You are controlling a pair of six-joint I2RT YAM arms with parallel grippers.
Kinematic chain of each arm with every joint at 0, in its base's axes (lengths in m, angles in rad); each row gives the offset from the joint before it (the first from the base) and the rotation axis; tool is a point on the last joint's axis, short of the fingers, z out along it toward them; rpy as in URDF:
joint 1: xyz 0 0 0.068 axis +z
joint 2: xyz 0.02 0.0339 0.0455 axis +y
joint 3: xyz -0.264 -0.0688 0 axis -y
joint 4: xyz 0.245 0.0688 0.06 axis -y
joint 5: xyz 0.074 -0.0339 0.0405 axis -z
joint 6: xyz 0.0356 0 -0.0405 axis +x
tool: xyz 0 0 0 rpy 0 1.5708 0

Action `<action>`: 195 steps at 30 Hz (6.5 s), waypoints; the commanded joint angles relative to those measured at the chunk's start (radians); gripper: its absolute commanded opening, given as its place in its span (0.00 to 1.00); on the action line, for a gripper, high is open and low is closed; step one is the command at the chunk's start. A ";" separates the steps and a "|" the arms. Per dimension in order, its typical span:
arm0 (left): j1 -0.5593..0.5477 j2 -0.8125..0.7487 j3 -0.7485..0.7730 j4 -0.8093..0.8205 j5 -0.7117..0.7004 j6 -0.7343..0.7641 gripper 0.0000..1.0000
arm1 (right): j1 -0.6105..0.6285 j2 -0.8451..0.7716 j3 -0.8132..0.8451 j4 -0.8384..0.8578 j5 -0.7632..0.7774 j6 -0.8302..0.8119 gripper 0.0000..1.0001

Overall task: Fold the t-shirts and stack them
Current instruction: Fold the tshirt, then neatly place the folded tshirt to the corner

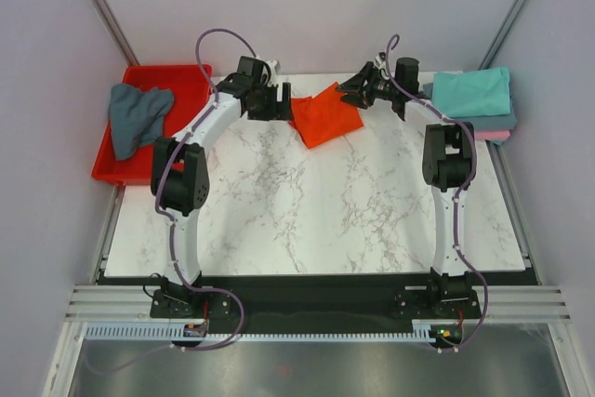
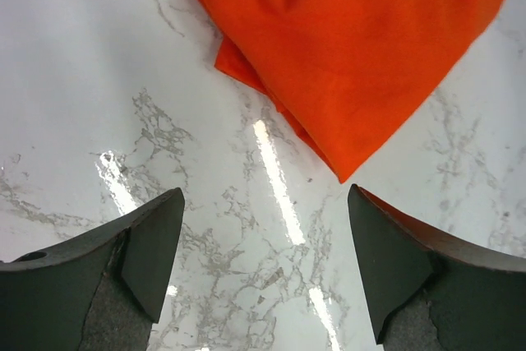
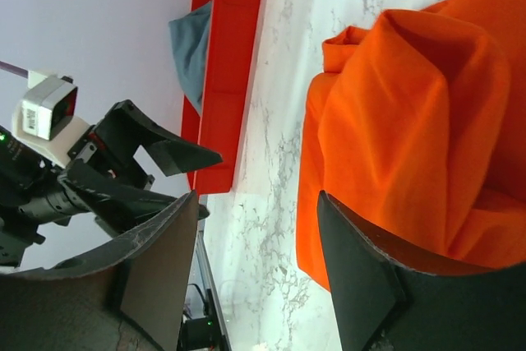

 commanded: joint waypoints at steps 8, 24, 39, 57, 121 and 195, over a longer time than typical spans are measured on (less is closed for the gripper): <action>0.053 -0.071 -0.009 -0.035 0.353 -0.009 0.81 | 0.045 0.232 0.165 0.036 0.025 -0.034 0.69; 0.099 0.189 0.014 0.130 0.653 -0.264 0.86 | 0.032 0.103 -0.062 -0.032 0.079 -0.088 0.70; 0.096 0.369 0.089 0.336 0.713 -0.440 0.83 | 0.117 -0.013 -0.266 -0.078 0.111 -0.077 0.71; 0.095 0.335 0.132 0.263 0.667 -0.341 0.81 | 0.003 -0.122 -0.144 -0.153 0.045 -0.150 0.71; 0.110 0.324 0.195 0.094 0.527 -0.141 0.82 | 0.063 0.139 -0.093 -0.253 0.019 -0.273 0.53; -0.008 0.199 0.145 -0.050 0.407 0.136 0.96 | -0.429 -0.337 0.307 -0.776 0.340 -0.879 0.00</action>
